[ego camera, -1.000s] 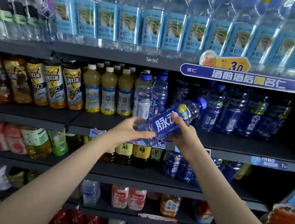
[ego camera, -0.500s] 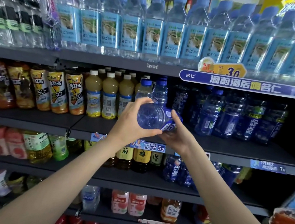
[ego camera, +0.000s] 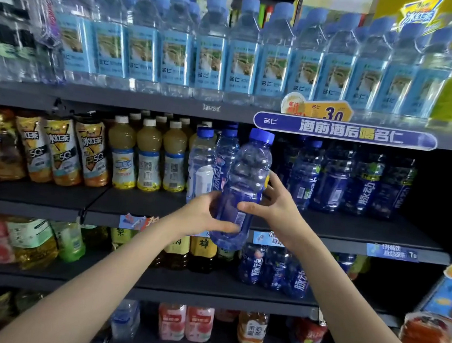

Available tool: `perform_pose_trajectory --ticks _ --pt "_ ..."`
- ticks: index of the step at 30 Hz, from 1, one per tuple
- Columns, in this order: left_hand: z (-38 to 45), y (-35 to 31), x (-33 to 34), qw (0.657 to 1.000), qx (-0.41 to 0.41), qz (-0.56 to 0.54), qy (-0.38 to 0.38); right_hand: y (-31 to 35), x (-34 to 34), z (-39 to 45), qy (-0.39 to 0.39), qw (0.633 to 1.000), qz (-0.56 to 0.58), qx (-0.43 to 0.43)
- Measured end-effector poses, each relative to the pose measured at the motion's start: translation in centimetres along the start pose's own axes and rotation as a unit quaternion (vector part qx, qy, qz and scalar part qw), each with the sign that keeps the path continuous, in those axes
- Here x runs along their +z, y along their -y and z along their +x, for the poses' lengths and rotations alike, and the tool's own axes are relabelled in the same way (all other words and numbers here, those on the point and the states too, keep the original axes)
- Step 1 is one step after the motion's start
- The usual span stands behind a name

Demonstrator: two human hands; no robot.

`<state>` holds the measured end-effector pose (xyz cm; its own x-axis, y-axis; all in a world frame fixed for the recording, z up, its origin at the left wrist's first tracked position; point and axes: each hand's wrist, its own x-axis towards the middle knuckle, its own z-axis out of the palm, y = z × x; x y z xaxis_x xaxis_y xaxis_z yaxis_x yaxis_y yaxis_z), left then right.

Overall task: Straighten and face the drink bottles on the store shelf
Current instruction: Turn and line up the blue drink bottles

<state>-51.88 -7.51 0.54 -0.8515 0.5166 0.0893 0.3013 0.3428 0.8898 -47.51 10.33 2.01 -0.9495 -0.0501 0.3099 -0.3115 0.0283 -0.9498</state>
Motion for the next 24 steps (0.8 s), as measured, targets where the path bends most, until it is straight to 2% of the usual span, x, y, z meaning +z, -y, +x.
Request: perform_pose_trajectory --ticks 3,6,8,11,14,17,21,24 --pt "0.8 0.3 1.4 0.990 0.036 0.074 -0.111 0.6 -0.4 0.6 0.002 0.996 -0.086 -0.006" --pt "1.6 0.9 3.0 0.964 0.062 0.166 -0.200 0.5 0.6 1.3 -0.080 0.991 -0.108 -0.019" --pt "2.2 1.1 4.0 0.955 0.070 0.178 -0.225 0.0 0.5 1.7 -0.121 0.980 -0.152 -0.042" --pt "3.5 1.1 3.9 0.953 0.084 0.179 -0.228 -0.1 0.0 2.8 -0.108 0.972 -0.196 -0.075" --pt "4.4 1.8 2.6 0.950 0.105 0.180 -0.234 -0.6 -0.3 4.9 -0.100 0.960 -0.256 -0.056" --pt "4.8 3.0 1.0 0.933 0.110 0.179 -0.294 -1.7 -0.6 7.3 -0.096 0.957 -0.272 -0.015" --pt "6.1 3.8 -0.7 0.907 0.092 0.218 -0.349 -2.5 -0.5 10.6 -0.088 0.968 -0.235 0.020" --pt "7.7 3.1 -1.8 0.891 0.079 0.198 -0.400 -3.7 0.7 12.4 -0.086 0.958 -0.272 -0.019"
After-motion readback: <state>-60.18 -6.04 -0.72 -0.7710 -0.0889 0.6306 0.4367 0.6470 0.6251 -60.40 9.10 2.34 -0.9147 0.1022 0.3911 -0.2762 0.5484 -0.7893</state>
